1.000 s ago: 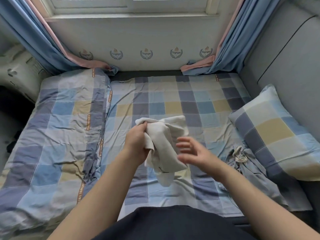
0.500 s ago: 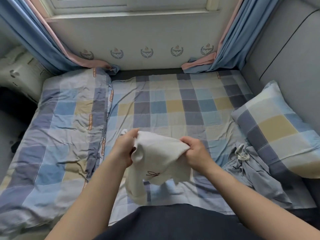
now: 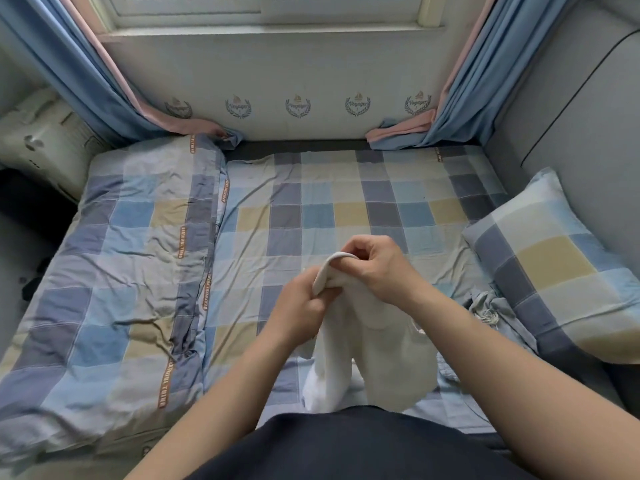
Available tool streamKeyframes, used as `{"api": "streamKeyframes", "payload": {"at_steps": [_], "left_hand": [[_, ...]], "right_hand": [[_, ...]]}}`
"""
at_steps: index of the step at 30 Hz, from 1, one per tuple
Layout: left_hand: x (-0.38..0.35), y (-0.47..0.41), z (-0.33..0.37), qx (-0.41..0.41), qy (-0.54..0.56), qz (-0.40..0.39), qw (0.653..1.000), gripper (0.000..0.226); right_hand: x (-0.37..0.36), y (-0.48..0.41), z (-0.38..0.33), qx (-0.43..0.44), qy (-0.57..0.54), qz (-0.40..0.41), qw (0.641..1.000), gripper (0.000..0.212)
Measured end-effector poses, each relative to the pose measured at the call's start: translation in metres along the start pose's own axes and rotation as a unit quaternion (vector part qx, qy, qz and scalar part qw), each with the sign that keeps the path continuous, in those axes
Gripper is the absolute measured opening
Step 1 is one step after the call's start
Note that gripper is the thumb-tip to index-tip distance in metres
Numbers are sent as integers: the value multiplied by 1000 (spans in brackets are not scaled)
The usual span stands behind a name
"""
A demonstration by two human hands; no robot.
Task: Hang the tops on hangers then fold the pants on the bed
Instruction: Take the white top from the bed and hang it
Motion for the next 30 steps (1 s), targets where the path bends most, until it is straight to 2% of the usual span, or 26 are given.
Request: {"api": "streamKeyframes", "payload": {"at_steps": [2,6,8,9,10,13,16,19,21,22,23,24,25,26,28,30], "left_hand": [[4,-1,1,-9,24,14,1000,16],[15,-1,5,-9,121,63,991,14],[19,0,8,5,168,74,983,19],[21,0,9,15,191,80,978,21],[24,0,8,24,212,88,973,19],[34,1,4,53,251,108,961,23],[43,1,-4,88,267,123,952,13],[54,-2,-21,138,147,157,967,18],[60,0,-29,200,13,111,973,27],[62,3,-29,237,-62,70,967,48],[62,6,-29,249,-130,35,959,81],[61,8,-25,229,-185,12,955,107],[57,9,-18,181,-223,-5,958,121],[51,8,-11,121,-241,-20,963,126],[37,3,2,46,-235,-65,969,119],[24,-1,8,29,-181,-123,975,90]], "right_hand": [[9,7,6,-31,-24,-52,998,19],[15,33,38,-130,6,-174,976,36],[7,42,62,-187,91,-197,958,37],[2,45,74,-202,146,-200,948,34],[-2,49,85,-209,157,-193,946,29],[-8,58,104,-218,-29,-104,970,13],[-4,59,98,-184,-97,-48,977,15],[4,51,78,-125,-100,19,987,20],[11,47,60,-80,-99,34,991,28],[12,46,50,-59,-95,18,994,33],[13,44,41,-44,-76,-1,996,37],[12,43,33,-34,-46,-20,998,41],[10,41,26,-25,-18,-39,999,42],[8,40,20,-17,-1,-56,998,41],[5,39,10,3,-3,-82,997,34],[5,41,2,21,-23,-95,995,33]]}}
Point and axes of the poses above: each hand's wrist, its own y-axis away from the middle knuckle, its own x-axis out of the back of the hand, z = x × y, the point moved 1 cm from there along -y, towards the middle knuckle, and after that the axes turned 7 degrees about -z, right-handed, at the moved point
